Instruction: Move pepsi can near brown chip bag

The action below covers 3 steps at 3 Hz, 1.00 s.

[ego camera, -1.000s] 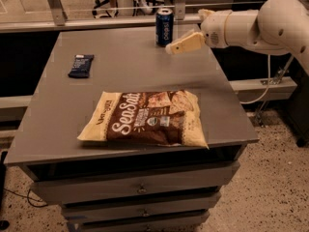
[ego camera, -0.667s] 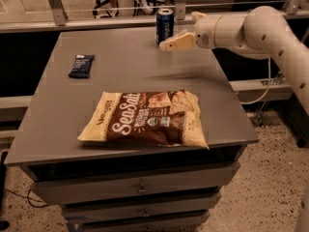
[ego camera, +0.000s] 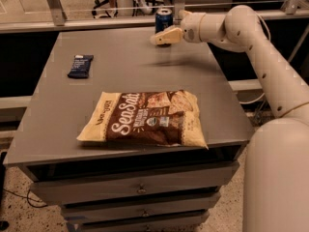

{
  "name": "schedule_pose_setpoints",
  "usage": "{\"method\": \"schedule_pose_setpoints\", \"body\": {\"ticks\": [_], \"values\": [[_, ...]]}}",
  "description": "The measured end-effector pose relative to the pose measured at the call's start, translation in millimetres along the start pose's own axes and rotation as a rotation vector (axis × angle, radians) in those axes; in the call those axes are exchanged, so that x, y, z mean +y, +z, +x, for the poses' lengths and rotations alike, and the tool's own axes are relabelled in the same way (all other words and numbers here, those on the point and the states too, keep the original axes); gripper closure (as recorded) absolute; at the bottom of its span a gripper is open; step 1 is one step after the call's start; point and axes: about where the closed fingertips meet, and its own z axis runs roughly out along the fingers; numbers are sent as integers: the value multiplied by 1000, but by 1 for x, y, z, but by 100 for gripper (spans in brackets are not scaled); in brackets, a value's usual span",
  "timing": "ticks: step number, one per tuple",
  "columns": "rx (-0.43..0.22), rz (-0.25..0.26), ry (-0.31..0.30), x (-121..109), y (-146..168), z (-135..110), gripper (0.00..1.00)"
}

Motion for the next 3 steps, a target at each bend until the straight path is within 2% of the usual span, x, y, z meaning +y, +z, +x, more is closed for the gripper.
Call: {"method": "schedule_pose_setpoints", "body": {"ticks": [1, 2, 3], "values": [[23, -14, 7, -9, 21, 9, 0], [32, -18, 10, -15, 36, 16, 15], [36, -15, 3, -19, 44, 18, 38]]}}
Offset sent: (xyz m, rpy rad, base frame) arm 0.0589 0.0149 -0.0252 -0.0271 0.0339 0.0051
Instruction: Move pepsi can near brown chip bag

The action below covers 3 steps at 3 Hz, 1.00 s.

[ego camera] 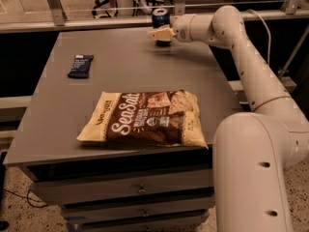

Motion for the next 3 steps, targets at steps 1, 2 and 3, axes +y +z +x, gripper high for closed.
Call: {"method": "schedule_pose_setpoints", "body": {"ticks": [1, 2, 3], "values": [[-16, -1, -2, 1, -4, -5, 61], [-40, -13, 6, 8, -23, -11, 85], [-52, -60, 22, 30, -53, -16, 100]]}}
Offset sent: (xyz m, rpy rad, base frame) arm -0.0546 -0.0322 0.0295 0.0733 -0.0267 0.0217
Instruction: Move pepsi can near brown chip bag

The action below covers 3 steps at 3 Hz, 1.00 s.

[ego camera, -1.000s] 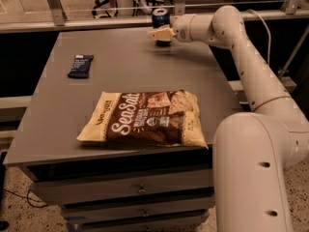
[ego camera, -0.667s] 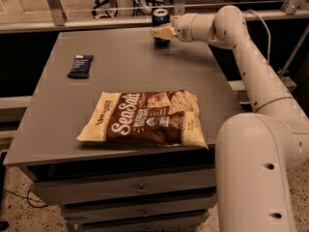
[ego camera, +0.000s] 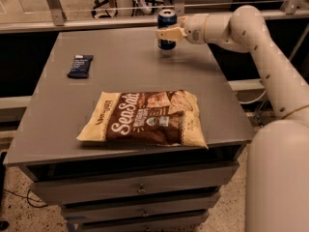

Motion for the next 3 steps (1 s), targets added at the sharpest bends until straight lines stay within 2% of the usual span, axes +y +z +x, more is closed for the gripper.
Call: {"method": "schedule_pose_setpoints", "body": {"ticks": [1, 3], "values": [[11, -42, 34, 31, -35, 1, 100], [66, -121, 99, 99, -96, 18, 100]]}}
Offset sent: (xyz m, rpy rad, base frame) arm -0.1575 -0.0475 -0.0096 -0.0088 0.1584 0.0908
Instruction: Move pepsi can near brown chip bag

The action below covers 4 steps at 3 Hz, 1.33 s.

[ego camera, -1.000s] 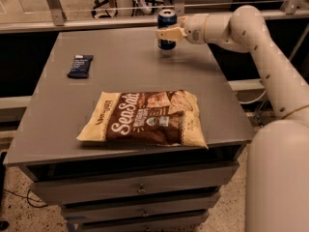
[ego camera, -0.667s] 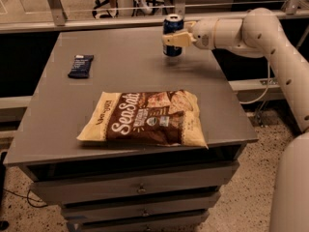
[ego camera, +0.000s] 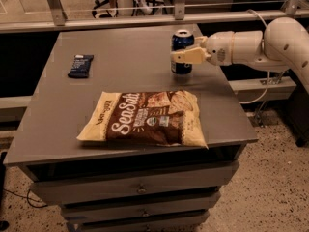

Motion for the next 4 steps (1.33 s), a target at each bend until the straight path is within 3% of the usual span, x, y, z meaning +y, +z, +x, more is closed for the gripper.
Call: {"method": "schedule_pose_setpoints", "body": {"ticks": [1, 4], "values": [[29, -27, 36, 17, -17, 9, 84], [60, -56, 89, 41, -37, 21, 13]]}}
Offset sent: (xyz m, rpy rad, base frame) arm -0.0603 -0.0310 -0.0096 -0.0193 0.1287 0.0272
